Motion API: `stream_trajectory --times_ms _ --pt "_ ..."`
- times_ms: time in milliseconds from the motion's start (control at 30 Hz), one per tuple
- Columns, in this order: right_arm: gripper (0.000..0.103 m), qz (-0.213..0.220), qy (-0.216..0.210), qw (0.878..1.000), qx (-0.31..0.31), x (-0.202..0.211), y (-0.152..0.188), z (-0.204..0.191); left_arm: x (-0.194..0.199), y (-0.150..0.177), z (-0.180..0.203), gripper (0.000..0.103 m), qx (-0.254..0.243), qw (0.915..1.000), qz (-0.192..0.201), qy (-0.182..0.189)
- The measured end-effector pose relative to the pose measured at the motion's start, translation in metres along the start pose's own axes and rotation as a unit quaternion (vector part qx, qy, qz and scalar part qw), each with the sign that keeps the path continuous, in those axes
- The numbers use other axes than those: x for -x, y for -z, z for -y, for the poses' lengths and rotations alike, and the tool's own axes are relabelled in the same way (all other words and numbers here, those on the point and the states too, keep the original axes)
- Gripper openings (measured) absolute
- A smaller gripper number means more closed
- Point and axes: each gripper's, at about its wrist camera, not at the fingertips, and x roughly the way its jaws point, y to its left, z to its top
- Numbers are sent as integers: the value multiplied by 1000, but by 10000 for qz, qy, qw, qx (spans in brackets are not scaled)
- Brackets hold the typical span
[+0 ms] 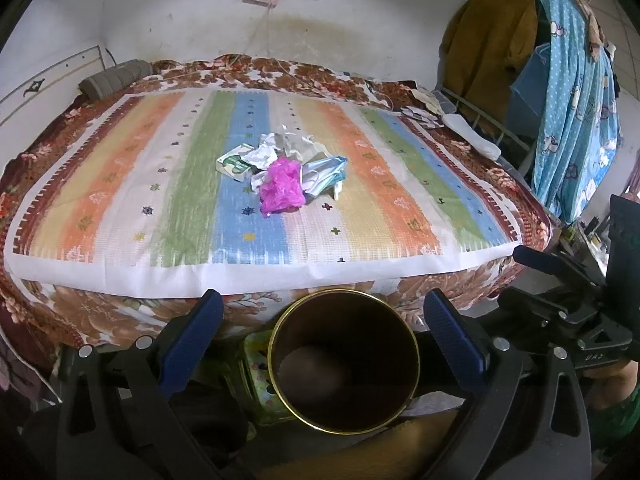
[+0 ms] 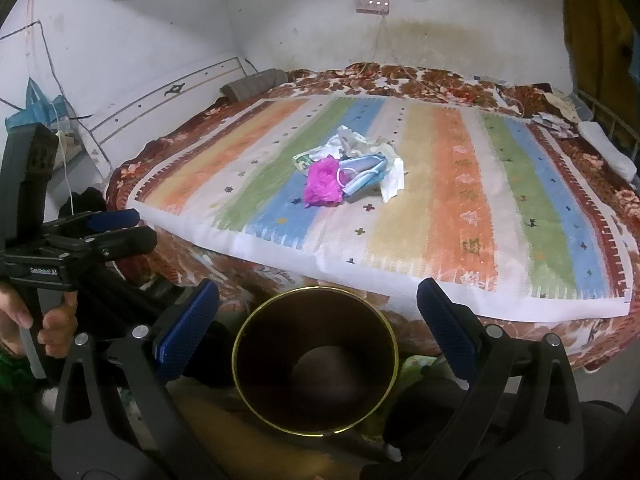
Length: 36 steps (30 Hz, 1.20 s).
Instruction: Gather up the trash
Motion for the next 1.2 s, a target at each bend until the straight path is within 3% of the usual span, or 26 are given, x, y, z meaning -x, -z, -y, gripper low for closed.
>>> stream_trajectory --times_ms 333,600,800,867,1200 --pt "94 -60 -334 9986 -404 -11 -15 16 -21 -13 1 97 13 9993 -357 67" --pt "94 -182 -323 9985 -398 -28 -36 23 -42 -35 8 97 -381 9975 -489 -344" --pt "94 -277 -495 9954 -766 -38 -58 43 -61 -54 2 97 -375 9957 -769 -348" --pt "94 -190 -261 9977 -594 -37 -70 46 -66 -58 -1 97 -382 9949 -848 -379" --pt "94 -273 -94 9967 -761 -66 -109 69 -98 -84 -3 97 -671 9907 -1018 -596"
